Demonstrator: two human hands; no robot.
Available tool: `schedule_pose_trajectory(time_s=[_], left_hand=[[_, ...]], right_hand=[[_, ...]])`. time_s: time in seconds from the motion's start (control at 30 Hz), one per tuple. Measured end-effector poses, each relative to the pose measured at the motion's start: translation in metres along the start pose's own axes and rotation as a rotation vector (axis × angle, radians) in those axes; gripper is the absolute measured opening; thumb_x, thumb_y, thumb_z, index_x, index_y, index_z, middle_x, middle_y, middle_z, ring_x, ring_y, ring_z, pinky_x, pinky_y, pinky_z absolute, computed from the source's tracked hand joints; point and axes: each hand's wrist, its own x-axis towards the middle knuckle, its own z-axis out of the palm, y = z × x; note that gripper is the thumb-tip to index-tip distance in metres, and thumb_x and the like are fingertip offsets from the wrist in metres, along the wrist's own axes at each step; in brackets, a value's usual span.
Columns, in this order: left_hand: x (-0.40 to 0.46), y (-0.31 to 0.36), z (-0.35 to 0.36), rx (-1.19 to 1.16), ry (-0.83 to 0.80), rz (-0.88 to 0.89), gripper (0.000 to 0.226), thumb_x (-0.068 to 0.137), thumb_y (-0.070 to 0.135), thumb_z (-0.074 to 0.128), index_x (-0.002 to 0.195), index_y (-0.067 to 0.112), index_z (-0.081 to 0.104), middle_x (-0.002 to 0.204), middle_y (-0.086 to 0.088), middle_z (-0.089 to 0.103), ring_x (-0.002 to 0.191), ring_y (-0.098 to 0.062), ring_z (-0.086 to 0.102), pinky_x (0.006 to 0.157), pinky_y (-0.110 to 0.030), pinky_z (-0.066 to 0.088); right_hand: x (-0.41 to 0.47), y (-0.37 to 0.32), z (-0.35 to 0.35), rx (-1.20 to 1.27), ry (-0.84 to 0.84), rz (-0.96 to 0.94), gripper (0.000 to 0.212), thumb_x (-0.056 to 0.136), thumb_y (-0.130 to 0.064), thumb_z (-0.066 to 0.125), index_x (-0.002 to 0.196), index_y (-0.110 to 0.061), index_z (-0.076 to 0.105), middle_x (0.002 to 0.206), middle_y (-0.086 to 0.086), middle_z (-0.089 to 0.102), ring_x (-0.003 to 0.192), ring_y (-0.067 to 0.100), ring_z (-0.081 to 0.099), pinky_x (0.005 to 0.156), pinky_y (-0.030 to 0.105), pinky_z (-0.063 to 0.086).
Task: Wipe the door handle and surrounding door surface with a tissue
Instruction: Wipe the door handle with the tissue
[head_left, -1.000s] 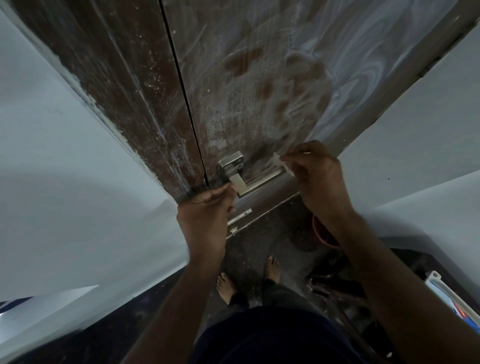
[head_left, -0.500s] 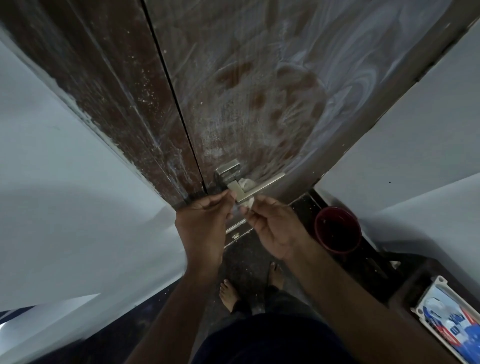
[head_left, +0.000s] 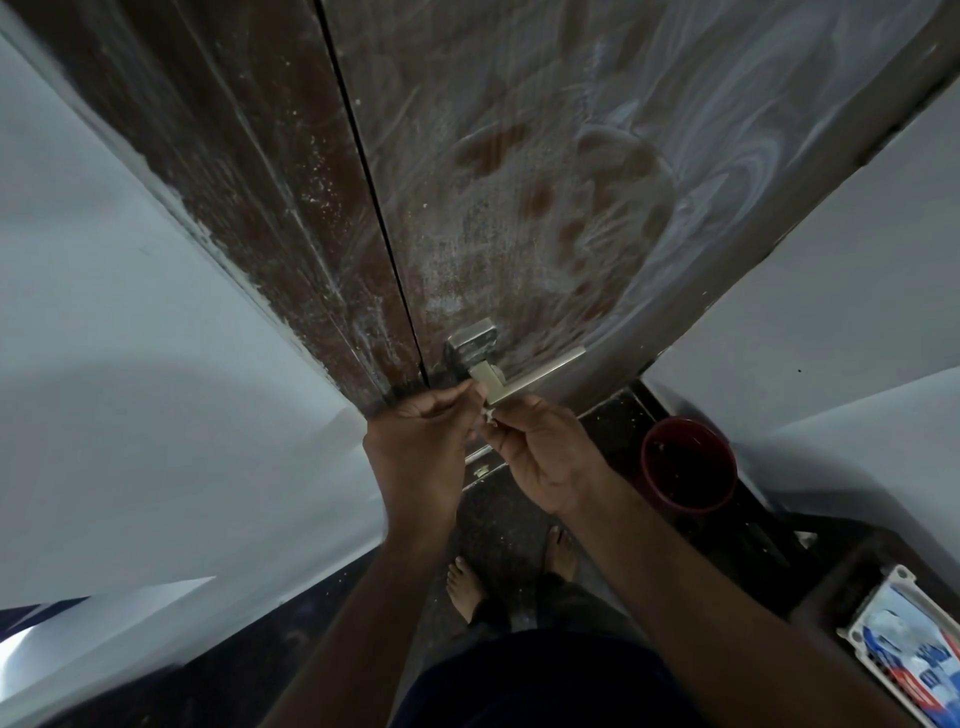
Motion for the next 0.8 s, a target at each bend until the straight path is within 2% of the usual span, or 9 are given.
schedule_pose_trajectory(time_s=[0.13, 0.27, 0.47, 0.63, 0.8], left_hand=[[-0.001, 0.003, 0.000, -0.011, -0.010, 0.007, 0.016, 0.085, 0.017, 0.082, 0.088, 0.033, 0.078, 0.071, 0.014, 0.078, 0.063, -0.003, 0.075, 0.077, -0.037, 0.065], [-0.001, 0.002, 0.000, 0.003, -0.009, 0.019, 0.015, 0.085, 0.019, 0.083, 0.088, 0.034, 0.078, 0.073, 0.014, 0.078, 0.067, -0.007, 0.076, 0.080, -0.042, 0.065], [0.002, -0.001, -0.001, 0.003, -0.015, 0.003, 0.012, 0.083, 0.019, 0.083, 0.093, 0.025, 0.082, 0.080, 0.011, 0.080, 0.072, -0.006, 0.077, 0.080, -0.046, 0.065], [0.001, -0.003, -0.001, -0.008, -0.021, 0.002, 0.013, 0.085, 0.017, 0.082, 0.097, 0.020, 0.082, 0.078, 0.007, 0.080, 0.069, -0.011, 0.077, 0.078, -0.040, 0.065], [0.001, -0.003, 0.000, 0.018, -0.008, 0.014, 0.012, 0.085, 0.019, 0.082, 0.095, 0.024, 0.082, 0.081, 0.011, 0.080, 0.070, -0.006, 0.076, 0.076, -0.039, 0.065]], right_hand=[[-0.007, -0.001, -0.007, -0.018, -0.066, 0.016, 0.016, 0.094, 0.007, 0.049, 0.100, 0.014, 0.061, 0.090, 0.018, 0.070, 0.081, 0.020, 0.070, 0.077, 0.025, 0.059], [0.000, 0.000, 0.001, -0.010, -0.015, 0.017, 0.020, 0.095, 0.011, 0.043, 0.092, 0.010, 0.063, 0.084, 0.017, 0.070, 0.078, 0.022, 0.068, 0.073, 0.026, 0.060], [-0.013, -0.004, -0.007, -0.008, -0.060, 0.050, 0.019, 0.097, 0.005, 0.045, 0.100, 0.008, 0.064, 0.090, 0.014, 0.073, 0.081, 0.017, 0.071, 0.073, 0.022, 0.059], [-0.005, -0.003, 0.005, 0.015, -0.017, 0.040, 0.018, 0.095, 0.009, 0.045, 0.096, 0.009, 0.064, 0.090, 0.017, 0.069, 0.078, 0.019, 0.068, 0.071, 0.023, 0.058], [-0.022, -0.003, -0.010, 0.062, -0.006, 0.072, 0.022, 0.097, 0.006, 0.048, 0.114, 0.015, 0.059, 0.099, 0.018, 0.072, 0.085, 0.019, 0.071, 0.070, 0.022, 0.059]])
